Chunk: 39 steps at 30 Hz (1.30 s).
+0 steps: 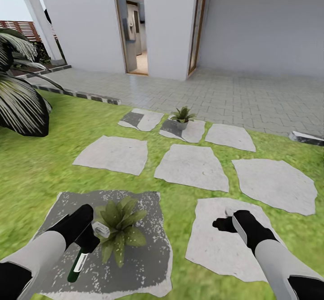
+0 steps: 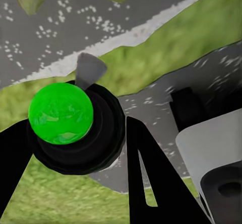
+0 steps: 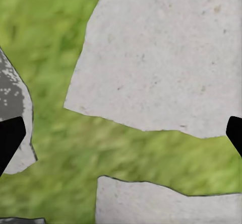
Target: Pick up the pesticide atomizer in the garden and spray insectifuge to fully cover both potted plants in the garden.
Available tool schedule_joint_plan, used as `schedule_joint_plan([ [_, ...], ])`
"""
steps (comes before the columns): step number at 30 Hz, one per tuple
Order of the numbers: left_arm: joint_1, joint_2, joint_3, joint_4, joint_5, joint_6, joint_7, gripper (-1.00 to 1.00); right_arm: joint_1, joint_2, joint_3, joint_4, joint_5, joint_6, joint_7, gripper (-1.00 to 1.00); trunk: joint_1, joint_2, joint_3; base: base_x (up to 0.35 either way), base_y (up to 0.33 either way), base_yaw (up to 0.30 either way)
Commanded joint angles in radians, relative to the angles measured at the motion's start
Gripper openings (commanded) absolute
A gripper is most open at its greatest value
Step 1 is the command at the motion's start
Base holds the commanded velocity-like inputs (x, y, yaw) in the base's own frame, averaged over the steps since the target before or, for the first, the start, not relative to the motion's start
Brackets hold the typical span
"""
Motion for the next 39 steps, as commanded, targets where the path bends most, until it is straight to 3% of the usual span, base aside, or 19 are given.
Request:
schedule_joint_plan([
  [1,0.000,0.001,-0.004,-0.002,-0.010,0.001,-0.010,-1.00,0.000,0.000,-0.004,-0.002,0.000,0.005,0.003,1.00,0.000,0.000,-0.001,-0.009,0.000,-0.003],
  [18,0.000,0.004,0.002,-0.002,-0.010,0.001,-0.011,-1.00,0.000,0.000,-0.003,-0.002,0.000,0.005,0.003,1.00,0.000,0.000,-0.001,-0.096,-0.050,0.000],
  [33,0.000,0.005,-0.001,-0.002,-0.010,0.001,-0.011,-1.00,0.000,0.000,-0.004,-0.002,0.000,0.005,0.004,1.00,0.000,0.000,-0.001,-0.026,0.277,-0.205],
  [39,0.000,0.005,-0.002,-0.002,-0.010,0.001,-0.011,-1.00,0.000,-0.001,-0.005,-0.002,-0.003,0.005,0.005,1.00,0.000,0.000,-0.001,-0.040,0.104,-0.027],
])
